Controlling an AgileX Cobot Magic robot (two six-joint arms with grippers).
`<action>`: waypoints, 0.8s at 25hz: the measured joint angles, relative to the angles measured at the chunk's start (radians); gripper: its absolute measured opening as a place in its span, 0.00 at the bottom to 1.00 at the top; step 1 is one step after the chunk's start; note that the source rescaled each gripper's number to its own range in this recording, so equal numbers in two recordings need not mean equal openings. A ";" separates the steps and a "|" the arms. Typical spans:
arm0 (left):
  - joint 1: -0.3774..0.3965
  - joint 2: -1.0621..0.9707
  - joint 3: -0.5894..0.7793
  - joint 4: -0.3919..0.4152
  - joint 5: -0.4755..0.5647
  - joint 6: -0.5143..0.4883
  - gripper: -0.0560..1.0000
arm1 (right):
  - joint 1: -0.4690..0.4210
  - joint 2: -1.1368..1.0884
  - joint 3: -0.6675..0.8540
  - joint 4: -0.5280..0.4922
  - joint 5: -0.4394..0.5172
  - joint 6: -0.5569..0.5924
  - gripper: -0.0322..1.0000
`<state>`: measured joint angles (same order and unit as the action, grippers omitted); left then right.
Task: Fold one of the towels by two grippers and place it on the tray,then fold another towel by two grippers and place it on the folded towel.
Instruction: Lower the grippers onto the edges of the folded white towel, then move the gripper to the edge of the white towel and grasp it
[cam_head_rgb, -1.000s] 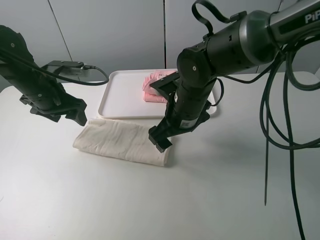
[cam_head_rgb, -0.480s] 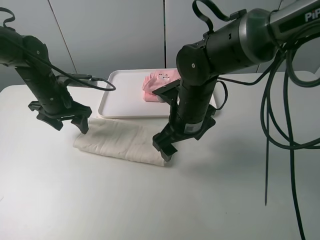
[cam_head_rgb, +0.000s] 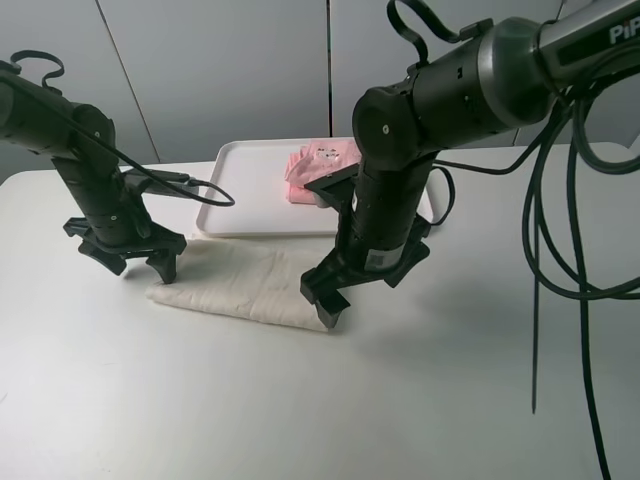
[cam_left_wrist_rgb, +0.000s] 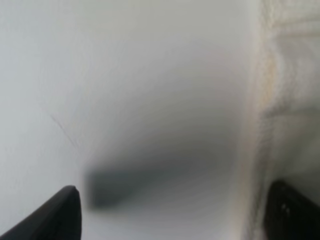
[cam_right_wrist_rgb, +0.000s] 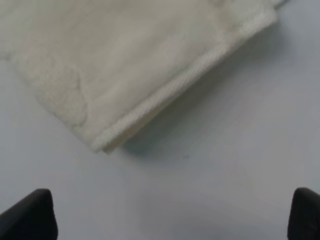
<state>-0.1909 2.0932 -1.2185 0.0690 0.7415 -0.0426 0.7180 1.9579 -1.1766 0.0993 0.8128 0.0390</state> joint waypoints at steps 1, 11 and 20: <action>0.000 0.004 -0.002 0.000 0.002 -0.002 0.97 | 0.000 0.000 -0.002 0.002 0.000 0.000 1.00; 0.000 0.011 -0.011 0.000 0.014 -0.006 0.97 | -0.021 0.000 -0.019 0.018 -0.014 0.125 1.00; 0.000 0.012 -0.011 0.000 0.016 -0.008 0.97 | -0.038 0.110 -0.168 0.069 0.022 0.222 1.00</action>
<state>-0.1909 2.1052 -1.2296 0.0690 0.7574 -0.0507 0.6800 2.0675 -1.3445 0.1681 0.8350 0.2608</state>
